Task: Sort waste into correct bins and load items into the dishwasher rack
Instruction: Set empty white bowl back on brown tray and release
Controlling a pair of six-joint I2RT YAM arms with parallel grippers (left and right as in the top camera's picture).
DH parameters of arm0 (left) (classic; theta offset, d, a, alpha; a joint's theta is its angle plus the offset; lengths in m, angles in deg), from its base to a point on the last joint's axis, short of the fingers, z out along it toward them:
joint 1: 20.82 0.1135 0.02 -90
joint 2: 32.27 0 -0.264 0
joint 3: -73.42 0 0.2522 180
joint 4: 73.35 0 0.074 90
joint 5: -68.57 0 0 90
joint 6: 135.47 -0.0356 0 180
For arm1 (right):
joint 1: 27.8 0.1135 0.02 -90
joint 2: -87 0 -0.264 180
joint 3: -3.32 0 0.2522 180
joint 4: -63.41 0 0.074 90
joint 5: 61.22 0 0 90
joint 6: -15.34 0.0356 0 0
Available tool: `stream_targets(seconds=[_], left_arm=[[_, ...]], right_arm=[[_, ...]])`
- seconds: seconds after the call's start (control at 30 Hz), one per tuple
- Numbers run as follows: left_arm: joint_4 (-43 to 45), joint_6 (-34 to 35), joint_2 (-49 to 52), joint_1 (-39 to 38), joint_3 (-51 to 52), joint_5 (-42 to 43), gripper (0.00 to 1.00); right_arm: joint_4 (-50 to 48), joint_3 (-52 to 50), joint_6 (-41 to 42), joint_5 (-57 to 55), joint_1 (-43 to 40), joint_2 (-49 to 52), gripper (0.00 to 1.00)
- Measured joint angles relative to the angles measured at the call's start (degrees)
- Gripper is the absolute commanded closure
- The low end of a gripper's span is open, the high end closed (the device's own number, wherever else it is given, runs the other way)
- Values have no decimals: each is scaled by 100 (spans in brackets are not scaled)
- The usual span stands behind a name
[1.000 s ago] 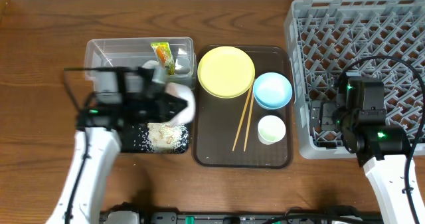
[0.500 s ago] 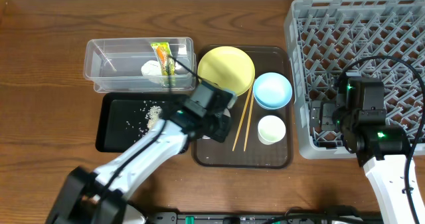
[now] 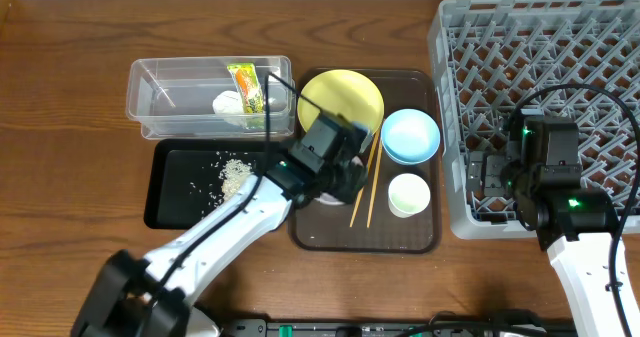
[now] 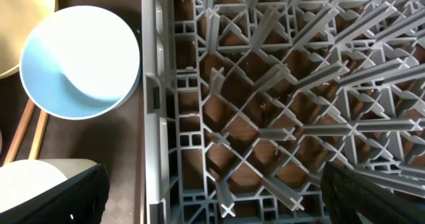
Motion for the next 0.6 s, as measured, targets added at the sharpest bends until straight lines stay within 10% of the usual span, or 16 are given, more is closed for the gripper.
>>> stream_targets(seconds=[0.5, 0.6], left_arm=[[457, 2, 826, -660, -199, 319, 51], [654, 26, 1200, -704, -199, 334, 66]], right_arm=[[0, 0, 0, 2, 0, 2, 1], [11, 0, 0, 2, 0, 2, 1]])
